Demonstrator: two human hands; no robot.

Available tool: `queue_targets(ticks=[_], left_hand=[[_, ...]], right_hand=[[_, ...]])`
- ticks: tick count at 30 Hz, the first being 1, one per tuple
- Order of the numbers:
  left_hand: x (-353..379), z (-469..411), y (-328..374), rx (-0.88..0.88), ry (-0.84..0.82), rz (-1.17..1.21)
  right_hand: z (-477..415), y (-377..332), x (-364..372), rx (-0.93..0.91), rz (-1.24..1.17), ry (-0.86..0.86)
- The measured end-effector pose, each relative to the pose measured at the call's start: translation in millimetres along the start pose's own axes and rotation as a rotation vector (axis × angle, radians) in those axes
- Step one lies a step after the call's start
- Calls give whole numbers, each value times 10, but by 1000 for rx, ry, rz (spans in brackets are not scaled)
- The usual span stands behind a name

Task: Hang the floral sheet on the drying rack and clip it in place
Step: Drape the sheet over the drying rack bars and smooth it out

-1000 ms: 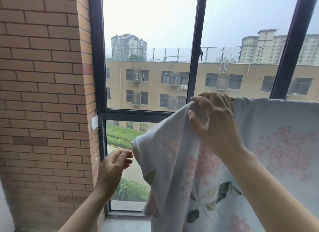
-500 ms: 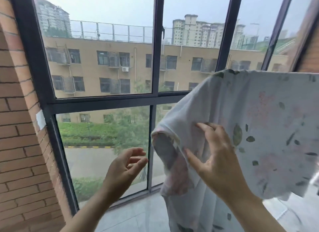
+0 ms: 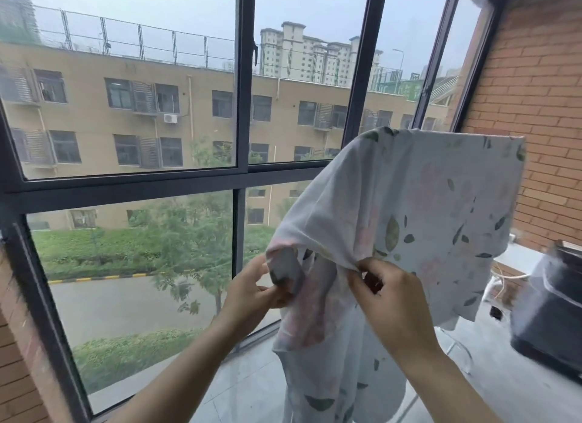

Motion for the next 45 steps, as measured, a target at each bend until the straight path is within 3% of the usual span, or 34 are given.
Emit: queue_targets(ticks=[3, 5, 7, 9, 13, 17, 21, 25, 29, 36, 41, 45], left_hand=[[89, -100, -63, -69, 45, 113], [44, -170, -143, -38, 25, 49], [-126, -297, -170, 66, 13, -86], [-363, -499, -124, 191, 42, -232], [-696, -826, 232, 410, 46, -438], [-942, -1013, 495, 594, -74, -474], [-1074, -986, 209, 419, -368, -412], [-1029, -1000, 17, 284, -407, -204], [-909, -846, 53, 330, -496, -245], [-690, -837, 195, 383, -356, -480], [-820, -802, 161, 441, -357, -374], [-1086, -763, 94, 405, -192, -309]], right_hand=[[5, 54, -63, 192, -285, -58], [15, 56, -106, 358, -497, -61], [-9, 53, -138, 406, -578, 7], [-8, 21, -139, 365, -524, 103], [41, -158, -108, 217, -198, 262], [79, -389, 90, 252, -104, 253], [212, -477, 329, 328, 9, 321], [256, -575, 477, 341, 197, 455], [195, -673, 597, 425, 271, 395], [103, -792, 624, 428, 187, 312], [90, -792, 465, 367, 202, 354], [97, -776, 381, 297, 194, 445]])
Point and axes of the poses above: each hand's wrist, its own z-axis away from the middle knuckle, its own x-axis out of the palm, y = z × x, the point moved 1 cm from there along -z, towards the middle knuckle, and after that the axes turned 8 degrees about x, right-handed, at the moved point
